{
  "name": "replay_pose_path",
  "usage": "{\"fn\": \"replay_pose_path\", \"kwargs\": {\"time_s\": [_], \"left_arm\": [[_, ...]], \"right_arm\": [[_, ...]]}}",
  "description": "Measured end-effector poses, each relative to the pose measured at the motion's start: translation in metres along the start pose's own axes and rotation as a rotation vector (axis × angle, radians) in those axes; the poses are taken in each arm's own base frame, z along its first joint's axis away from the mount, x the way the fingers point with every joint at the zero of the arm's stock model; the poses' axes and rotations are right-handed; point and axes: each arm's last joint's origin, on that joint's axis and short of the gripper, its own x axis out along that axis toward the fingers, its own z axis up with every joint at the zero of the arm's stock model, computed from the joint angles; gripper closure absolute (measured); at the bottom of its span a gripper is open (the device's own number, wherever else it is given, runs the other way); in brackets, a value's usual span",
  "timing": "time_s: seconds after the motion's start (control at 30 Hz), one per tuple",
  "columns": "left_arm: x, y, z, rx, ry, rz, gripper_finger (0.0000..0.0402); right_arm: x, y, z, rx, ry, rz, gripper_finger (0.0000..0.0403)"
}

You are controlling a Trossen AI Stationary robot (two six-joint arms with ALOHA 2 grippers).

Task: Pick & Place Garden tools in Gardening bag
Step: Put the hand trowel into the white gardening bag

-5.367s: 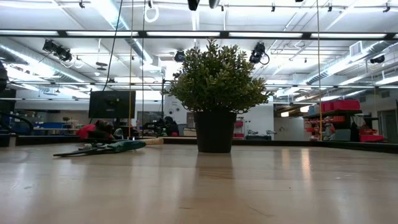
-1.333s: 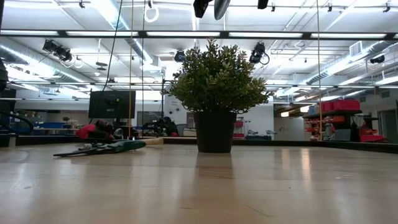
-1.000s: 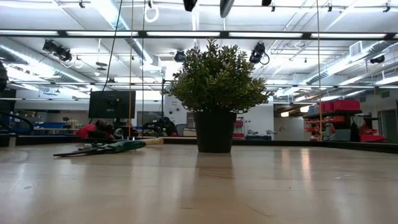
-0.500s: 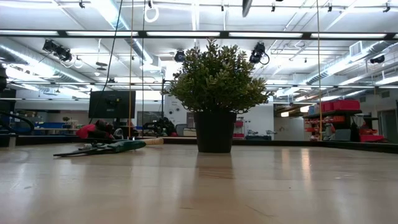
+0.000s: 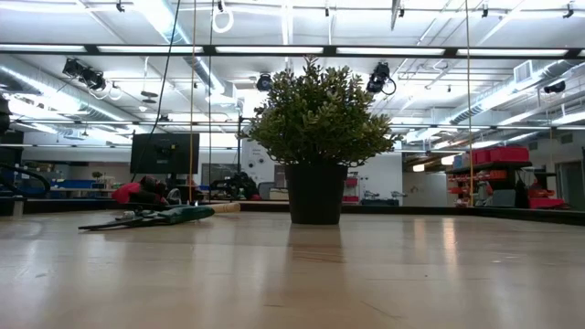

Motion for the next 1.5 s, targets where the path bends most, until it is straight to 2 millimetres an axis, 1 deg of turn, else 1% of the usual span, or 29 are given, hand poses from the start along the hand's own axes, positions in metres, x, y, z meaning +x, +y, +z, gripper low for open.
{"fn": "replay_pose_path", "kwargs": {"time_s": [0.23,0.47,0.63,0.77,1.0,1.27,1.5], "left_arm": [[0.000,0.001,0.000,-0.001,-0.006,0.035,0.0396],[0.000,0.002,0.000,0.002,-0.010,0.052,0.0397],[0.000,0.001,0.000,-0.001,-0.010,0.053,0.0396],[0.000,0.002,0.000,-0.001,-0.015,0.074,0.0397],[0.000,0.002,0.000,-0.001,-0.021,0.106,0.0395],[0.001,0.003,0.000,-0.006,-0.024,0.119,0.0392],[0.001,0.001,0.000,-0.017,-0.023,0.115,0.0397]], "right_arm": [[-0.004,0.006,0.001,-0.002,0.001,0.037,0.0327],[-0.005,0.018,0.000,0.020,0.015,0.196,0.0328],[-0.008,0.029,0.000,0.073,0.029,0.303,0.0343],[-0.012,0.039,0.002,0.090,0.028,0.381,0.0345],[-0.020,0.055,0.002,0.074,0.038,0.523,0.0344],[-0.028,0.074,-0.007,0.022,0.121,0.654,0.0345],[-0.037,0.091,-0.008,-0.033,0.114,0.765,0.0345]]}}
